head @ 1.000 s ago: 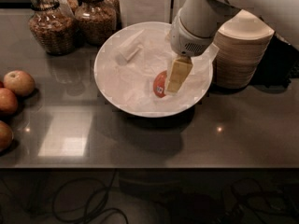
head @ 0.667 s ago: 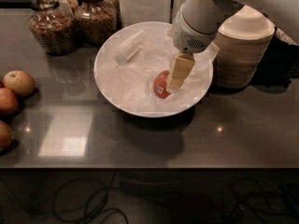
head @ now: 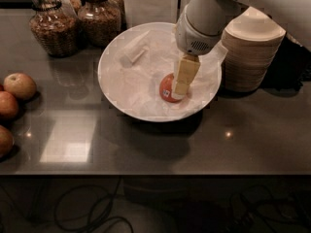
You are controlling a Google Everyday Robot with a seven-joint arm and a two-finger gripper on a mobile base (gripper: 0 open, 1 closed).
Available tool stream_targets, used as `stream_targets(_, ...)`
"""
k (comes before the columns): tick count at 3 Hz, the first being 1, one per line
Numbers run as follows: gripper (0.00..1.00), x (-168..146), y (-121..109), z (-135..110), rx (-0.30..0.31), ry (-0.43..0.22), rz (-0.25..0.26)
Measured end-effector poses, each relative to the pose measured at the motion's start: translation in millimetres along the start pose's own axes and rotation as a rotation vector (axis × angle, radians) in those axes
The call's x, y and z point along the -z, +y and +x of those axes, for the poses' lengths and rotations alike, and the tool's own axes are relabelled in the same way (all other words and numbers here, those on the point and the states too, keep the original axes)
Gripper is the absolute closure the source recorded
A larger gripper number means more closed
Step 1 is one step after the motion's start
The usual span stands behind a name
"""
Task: Pick apple from white bowl
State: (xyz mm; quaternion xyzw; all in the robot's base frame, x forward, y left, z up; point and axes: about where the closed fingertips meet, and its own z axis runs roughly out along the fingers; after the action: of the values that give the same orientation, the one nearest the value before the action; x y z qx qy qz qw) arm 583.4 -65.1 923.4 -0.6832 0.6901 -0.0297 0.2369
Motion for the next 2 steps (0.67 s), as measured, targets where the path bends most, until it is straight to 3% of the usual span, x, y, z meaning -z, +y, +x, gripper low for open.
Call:
stream_targets(1,0.0,-17,-13,1,-0.005,0.009,0.01)
stream_targets(2,0.0,-42,-21,16,-0.051,0.021,0.015)
